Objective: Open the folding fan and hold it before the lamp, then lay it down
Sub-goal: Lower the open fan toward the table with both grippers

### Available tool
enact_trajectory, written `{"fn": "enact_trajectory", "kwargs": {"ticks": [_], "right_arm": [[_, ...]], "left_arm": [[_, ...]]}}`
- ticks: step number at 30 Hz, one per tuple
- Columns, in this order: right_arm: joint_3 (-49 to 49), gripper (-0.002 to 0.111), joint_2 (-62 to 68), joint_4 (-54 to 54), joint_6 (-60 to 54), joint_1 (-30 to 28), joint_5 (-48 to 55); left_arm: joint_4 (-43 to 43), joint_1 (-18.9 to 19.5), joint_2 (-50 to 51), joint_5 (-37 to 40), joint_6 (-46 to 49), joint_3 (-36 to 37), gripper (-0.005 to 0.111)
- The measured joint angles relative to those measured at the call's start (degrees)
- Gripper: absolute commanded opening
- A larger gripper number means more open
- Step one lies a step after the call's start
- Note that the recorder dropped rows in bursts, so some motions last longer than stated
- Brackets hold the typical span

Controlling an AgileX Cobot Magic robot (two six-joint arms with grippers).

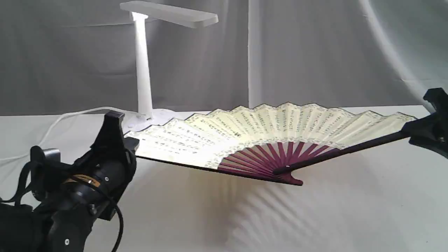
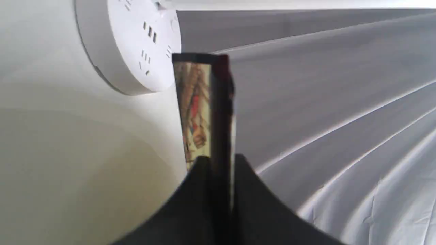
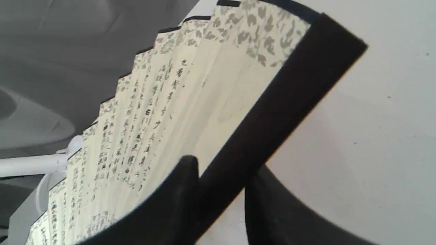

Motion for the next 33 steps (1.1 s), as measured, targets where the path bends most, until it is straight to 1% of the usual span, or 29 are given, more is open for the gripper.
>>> {"fn": "enact_trajectory", "kwargs": {"ticks": [1,3,7,8,15,22,33], "right_arm": [[0.0,0.0,0.0,-0.39,0.0,-0.09,-0.44],[0.0,0.004,0.0,-0.64,0.15,-0.09,-1.22],[0.0,0.017,0.0,-0.76,0.26,-0.21,-2.05],[0.0,0.019,0.0,-0.9,0.26,-0.21,-2.26],[0.0,0.026,0.0,-2.5,0.04,-0.21,-3.44],[0.0,0.038,0.0,-5.57,-1.97,-0.21,-5.03],[0.0,0.055,0.0,-8.48,-4.12,-0.21,-5.78]], "left_arm": [[0.33,0.0,0.65,0.02,-0.63,-0.39,0.0],[0.85,0.0,1.57,0.3,-1.88,-1.38,0.0],[2.31,0.12,2.83,0.45,-2.69,-2.8,0.0],[2.46,0.12,2.96,0.45,-2.69,-2.92,0.0],[3.95,0.12,4.16,0.45,-3.17,-3.49,0.0],[5.95,0.12,6.38,0.3,-7.22,-4.51,0.0],[8.93,0.12,8.63,-0.07,-7.49,-8.37,0.0]]}}
